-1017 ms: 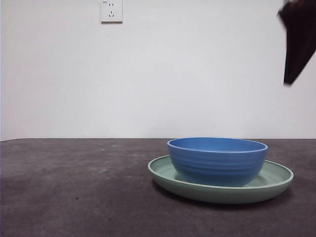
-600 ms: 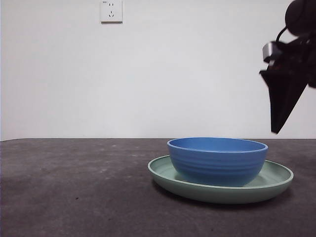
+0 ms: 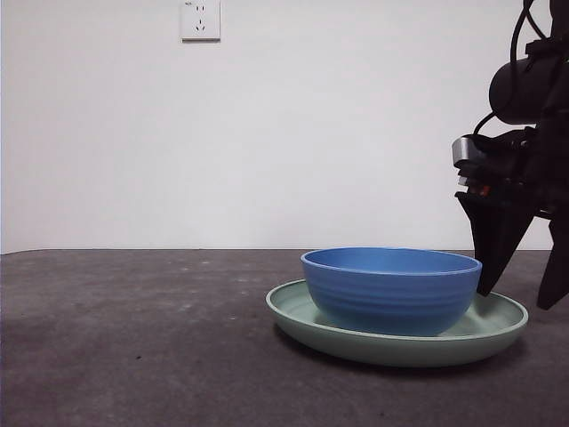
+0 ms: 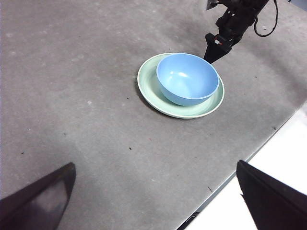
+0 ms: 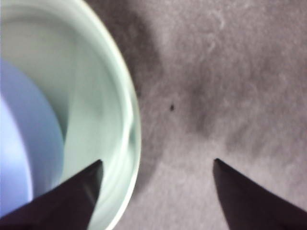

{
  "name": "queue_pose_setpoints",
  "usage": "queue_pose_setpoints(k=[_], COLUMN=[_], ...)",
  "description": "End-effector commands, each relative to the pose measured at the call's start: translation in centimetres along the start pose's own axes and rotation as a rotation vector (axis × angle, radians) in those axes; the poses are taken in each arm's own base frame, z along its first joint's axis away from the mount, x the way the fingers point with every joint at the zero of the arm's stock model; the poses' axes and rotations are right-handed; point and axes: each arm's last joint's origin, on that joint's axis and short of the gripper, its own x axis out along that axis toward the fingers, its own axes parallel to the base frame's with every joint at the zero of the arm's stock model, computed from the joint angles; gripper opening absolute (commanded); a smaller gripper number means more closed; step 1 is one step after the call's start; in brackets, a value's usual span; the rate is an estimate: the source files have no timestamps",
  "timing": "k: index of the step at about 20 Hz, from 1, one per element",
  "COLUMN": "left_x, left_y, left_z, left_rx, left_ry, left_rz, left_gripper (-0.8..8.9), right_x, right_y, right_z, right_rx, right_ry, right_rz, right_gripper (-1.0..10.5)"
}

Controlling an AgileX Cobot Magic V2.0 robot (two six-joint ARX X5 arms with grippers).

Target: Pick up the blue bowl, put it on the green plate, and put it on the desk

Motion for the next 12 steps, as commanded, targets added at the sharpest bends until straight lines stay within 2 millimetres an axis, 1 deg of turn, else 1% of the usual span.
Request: queue_pose_setpoints(k=[1,6,8,11,12], left_x=[-0.1,-0.1,-0.1,-0.1,-0.1], left_y=[0.0,0.0,0.0,0.0,0.0], left_z=[0.2,0.2,0.2,0.2,0.2], left_rx=[0.009,0.009,0.009,0.008,0.008], left_ry=[-0.015,-0.015,-0.014,-0.014,-0.014], left_rz=[-0.002,-0.002,-0.002,-0.002,-0.002], left_gripper=[6.53,6.53,6.53,6.53,6.53], right_x=[0.5,1.2,1.6,2.0,2.1], right_y=[0.1,0.1,0.0,-0.1,-0.1], right_z=[0.6,0.9,0.9,0.9,0.9], right_rx=[-0.010,0.004,0.013,0.017,0.018], right_ry=[-0.010,-0.016,-0.002,0.011,0.013], right_rz=[0.029,0.107,0.109,0.109,0.109], right_gripper=[3.2,3.1,2.4,1.9,1.5])
